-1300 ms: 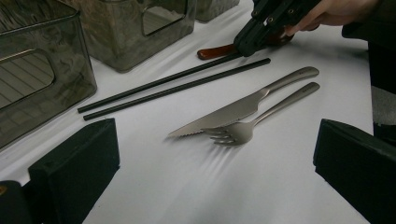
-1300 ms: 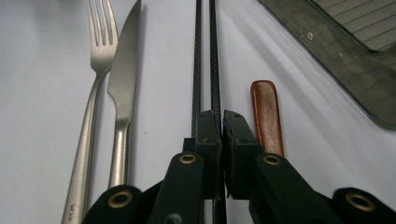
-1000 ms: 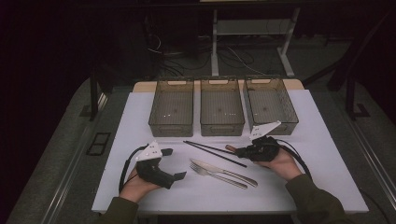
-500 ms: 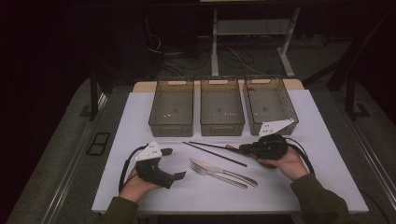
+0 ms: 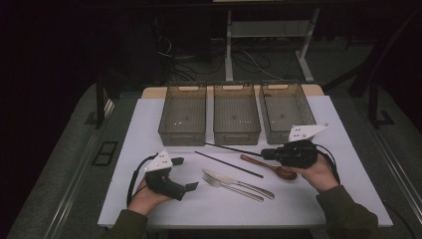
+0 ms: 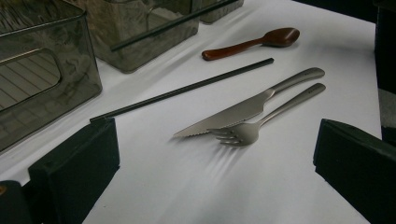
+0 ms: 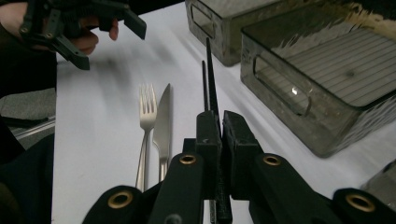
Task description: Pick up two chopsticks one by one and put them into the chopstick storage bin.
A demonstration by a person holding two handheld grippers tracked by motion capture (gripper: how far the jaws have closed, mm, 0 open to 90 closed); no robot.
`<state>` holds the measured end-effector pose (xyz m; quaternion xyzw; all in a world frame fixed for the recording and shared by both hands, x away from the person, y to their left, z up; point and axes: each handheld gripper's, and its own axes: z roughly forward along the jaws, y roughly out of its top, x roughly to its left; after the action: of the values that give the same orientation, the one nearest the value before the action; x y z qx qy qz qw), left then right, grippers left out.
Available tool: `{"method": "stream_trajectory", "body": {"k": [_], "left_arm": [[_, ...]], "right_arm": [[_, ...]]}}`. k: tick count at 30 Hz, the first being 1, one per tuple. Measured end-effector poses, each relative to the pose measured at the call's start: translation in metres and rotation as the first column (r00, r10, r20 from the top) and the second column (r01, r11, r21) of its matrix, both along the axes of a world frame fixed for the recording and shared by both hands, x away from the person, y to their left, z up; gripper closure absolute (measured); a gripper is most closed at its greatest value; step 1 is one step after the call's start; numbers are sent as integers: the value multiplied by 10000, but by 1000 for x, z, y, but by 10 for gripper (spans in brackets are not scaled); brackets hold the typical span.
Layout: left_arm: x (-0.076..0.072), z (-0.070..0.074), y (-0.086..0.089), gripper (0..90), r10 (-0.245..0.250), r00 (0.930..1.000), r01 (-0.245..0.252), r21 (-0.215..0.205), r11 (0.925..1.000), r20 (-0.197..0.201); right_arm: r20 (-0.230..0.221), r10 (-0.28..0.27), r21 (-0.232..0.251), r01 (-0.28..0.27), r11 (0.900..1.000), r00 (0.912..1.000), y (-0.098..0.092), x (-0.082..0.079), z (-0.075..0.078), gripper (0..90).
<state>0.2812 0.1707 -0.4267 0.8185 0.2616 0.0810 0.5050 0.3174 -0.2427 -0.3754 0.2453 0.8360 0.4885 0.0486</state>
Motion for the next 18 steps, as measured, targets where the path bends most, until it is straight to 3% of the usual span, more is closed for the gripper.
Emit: {"method": "stream_trajectory", "body": {"k": [10,18], "left_arm": [[-2,-1,-1,0,90,10000,-90,-213,9997,-4],[0,-1,-1,0,63,10000,-64,-202,9998,-44]], "right_arm": [[355,-359,292,349,9990,9987,-3,0,17,845],[542,-674,208,663,9976,9963,6,8,28,845]]}}
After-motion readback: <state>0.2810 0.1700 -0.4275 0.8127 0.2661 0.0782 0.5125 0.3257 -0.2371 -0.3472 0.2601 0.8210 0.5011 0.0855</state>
